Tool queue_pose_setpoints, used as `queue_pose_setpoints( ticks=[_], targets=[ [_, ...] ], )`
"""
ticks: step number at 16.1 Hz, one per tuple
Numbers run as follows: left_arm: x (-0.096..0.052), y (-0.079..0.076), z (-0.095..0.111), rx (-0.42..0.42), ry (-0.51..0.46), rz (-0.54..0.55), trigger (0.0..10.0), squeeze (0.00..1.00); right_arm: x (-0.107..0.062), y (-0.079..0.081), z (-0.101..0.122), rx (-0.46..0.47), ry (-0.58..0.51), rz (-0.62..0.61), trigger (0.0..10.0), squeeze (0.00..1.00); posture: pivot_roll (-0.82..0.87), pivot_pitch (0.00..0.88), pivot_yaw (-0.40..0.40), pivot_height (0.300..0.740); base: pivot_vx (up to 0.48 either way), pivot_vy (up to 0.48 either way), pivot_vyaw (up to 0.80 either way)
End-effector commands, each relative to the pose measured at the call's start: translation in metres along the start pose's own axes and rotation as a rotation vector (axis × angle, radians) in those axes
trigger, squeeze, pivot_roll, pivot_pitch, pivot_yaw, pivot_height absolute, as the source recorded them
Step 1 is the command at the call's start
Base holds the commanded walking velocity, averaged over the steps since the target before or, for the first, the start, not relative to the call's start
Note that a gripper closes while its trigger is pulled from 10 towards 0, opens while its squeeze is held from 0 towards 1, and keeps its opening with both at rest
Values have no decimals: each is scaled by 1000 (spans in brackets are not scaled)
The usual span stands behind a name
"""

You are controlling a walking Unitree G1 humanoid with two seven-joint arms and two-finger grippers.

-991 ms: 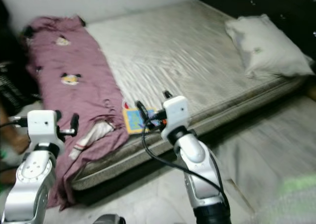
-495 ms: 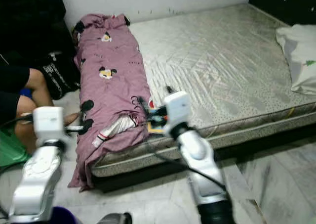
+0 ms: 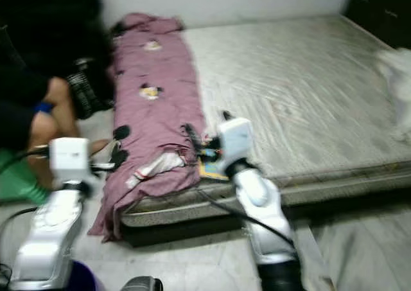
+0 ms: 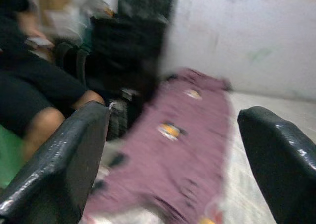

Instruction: Clean up the room

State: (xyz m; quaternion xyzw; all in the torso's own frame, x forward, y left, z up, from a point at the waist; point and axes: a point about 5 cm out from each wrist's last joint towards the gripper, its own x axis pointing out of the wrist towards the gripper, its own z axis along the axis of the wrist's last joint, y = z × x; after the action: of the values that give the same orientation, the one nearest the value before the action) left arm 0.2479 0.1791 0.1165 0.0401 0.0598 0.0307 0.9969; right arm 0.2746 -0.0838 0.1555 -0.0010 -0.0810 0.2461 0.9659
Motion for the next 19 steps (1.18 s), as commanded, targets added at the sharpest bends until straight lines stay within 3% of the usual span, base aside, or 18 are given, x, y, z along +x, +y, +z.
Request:
queue_pose_setpoints(
  ticks=[1, 9, 17, 19],
  targets=[
    [2, -5, 5, -7, -23, -25, 10000, 0, -3, -6, 0, -10, 7, -13, 10000, 0, -56, 14, 35, 740, 311, 0, 400],
    [3, -6, 4, -7, -20, -34, 10000, 0, -3, -8, -3, -12, 12, -18, 10000, 0, -57, 11, 36, 740, 323, 0, 0],
    [6, -8, 0, 6, -9, -18, 10000, 0, -5, -12, -6, -10, 7, -37, 10000, 0, -62, 0, 42, 740, 0, 0, 0],
    [9, -9, 2, 11, -22, -13, 10000, 0, -3, -11, -6, -40, 7, -33, 10000, 0, -65, 0, 41, 740, 0, 0, 800]
  ],
)
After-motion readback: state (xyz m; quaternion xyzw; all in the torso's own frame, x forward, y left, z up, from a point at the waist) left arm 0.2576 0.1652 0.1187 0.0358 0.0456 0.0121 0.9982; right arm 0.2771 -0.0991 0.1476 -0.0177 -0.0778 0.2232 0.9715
